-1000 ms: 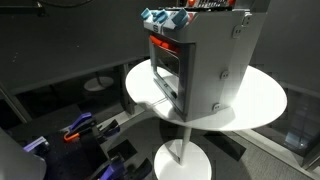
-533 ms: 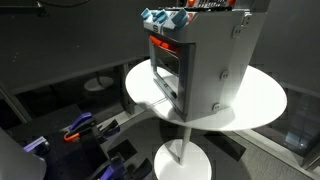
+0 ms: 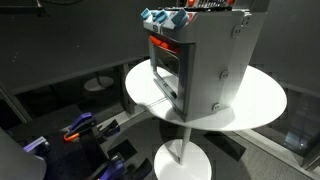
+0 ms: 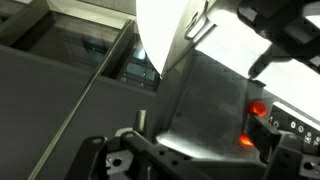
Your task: Press the top orange button on the microwave oven controlling panel of the stove
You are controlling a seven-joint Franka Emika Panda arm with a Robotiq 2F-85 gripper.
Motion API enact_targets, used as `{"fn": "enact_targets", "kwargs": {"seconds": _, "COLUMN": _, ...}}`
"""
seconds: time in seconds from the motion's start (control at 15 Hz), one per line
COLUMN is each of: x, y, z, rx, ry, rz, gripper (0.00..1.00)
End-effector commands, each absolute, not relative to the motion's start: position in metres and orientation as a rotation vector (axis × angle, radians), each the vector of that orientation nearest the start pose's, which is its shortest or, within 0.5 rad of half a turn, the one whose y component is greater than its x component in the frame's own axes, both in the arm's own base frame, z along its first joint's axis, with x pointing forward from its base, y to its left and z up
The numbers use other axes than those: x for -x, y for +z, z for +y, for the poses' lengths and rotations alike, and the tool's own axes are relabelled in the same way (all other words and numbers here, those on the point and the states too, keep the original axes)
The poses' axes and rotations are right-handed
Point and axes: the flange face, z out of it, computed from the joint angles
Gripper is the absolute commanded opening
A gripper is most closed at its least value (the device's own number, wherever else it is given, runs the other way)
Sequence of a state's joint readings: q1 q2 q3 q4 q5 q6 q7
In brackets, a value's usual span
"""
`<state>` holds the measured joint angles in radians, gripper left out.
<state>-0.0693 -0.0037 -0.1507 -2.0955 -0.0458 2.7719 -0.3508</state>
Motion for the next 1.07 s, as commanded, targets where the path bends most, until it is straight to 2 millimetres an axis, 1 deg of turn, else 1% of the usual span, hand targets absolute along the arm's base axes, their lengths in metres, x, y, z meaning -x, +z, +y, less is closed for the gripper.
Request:
{"fn": "enact_targets", "kwargs": {"seconds": 0.0, "x": -0.57, "y": 0.512, "z": -0.121, "rx": 3.162, "ry": -1.056, "rz": -0.217, "gripper": 1.0}}
{"fn": "enact_targets", "kwargs": {"seconds": 0.13, "x": -0.57, "y": 0.513, "z": -0.118, "rx": 3.157, "ry": -1.055, "rz": -0.209, "gripper": 1.0}}
{"fn": "enact_targets", "kwargs": {"seconds": 0.33, "x": -0.572, "y": 0.513, "z": -0.118, "rx": 3.158, "ry": -1.059, "rz": -0.19, "gripper": 1.0}}
{"fn": "enact_targets", "kwargs": {"seconds": 1.0, "x": -0.582, "y": 0.508, "z": -0.125, "rx": 3.173, "ry": -1.093, "rz": -0.183, "gripper": 1.0}}
